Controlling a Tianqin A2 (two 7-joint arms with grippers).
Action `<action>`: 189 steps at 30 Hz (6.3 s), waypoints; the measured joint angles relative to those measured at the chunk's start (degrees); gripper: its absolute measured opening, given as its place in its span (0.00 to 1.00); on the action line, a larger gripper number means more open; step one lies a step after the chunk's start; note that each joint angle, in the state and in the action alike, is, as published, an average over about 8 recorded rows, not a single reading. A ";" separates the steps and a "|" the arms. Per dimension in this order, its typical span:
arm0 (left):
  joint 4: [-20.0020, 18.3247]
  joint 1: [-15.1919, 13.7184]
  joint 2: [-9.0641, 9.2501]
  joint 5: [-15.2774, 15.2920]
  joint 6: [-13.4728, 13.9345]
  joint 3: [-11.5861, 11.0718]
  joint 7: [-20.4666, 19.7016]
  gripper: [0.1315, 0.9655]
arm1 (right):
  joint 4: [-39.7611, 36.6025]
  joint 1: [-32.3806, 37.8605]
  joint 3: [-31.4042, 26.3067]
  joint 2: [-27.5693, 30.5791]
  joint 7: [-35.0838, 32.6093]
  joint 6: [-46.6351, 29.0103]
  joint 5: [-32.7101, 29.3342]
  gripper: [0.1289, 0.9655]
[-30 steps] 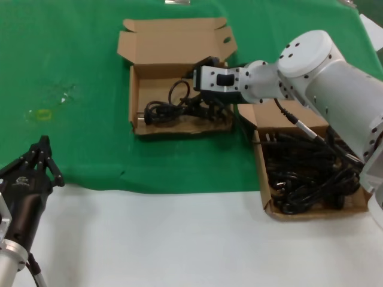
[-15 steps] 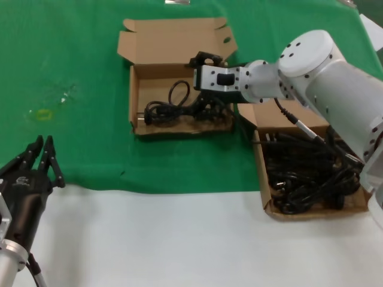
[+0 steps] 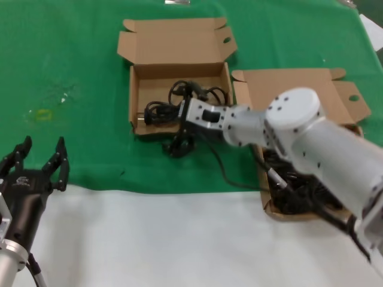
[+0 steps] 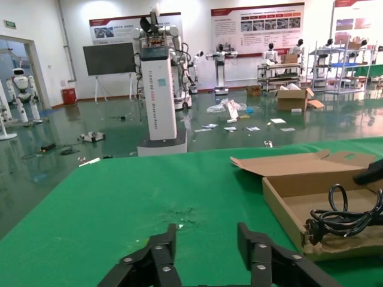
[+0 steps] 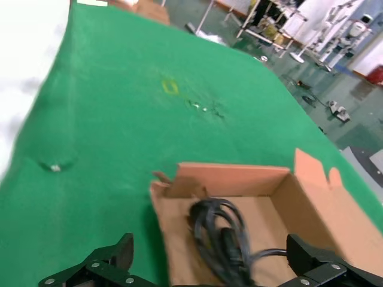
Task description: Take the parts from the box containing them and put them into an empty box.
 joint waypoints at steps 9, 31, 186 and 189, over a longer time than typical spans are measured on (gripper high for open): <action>0.00 0.00 0.00 0.00 0.00 0.00 0.00 0.43 | 10.11 -9.44 7.97 2.08 4.30 3.89 -1.81 0.95; 0.00 0.00 0.00 0.00 0.00 0.00 0.01 0.89 | 34.58 -32.26 27.29 7.10 14.71 13.29 -6.17 1.00; 0.00 0.00 0.00 -0.01 0.00 0.00 0.02 1.00 | 67.86 -63.34 53.55 13.95 28.87 26.09 -12.11 1.00; 0.00 0.00 0.00 -0.01 0.00 0.00 0.02 1.00 | 67.86 -63.34 53.55 13.95 28.87 26.09 -12.11 1.00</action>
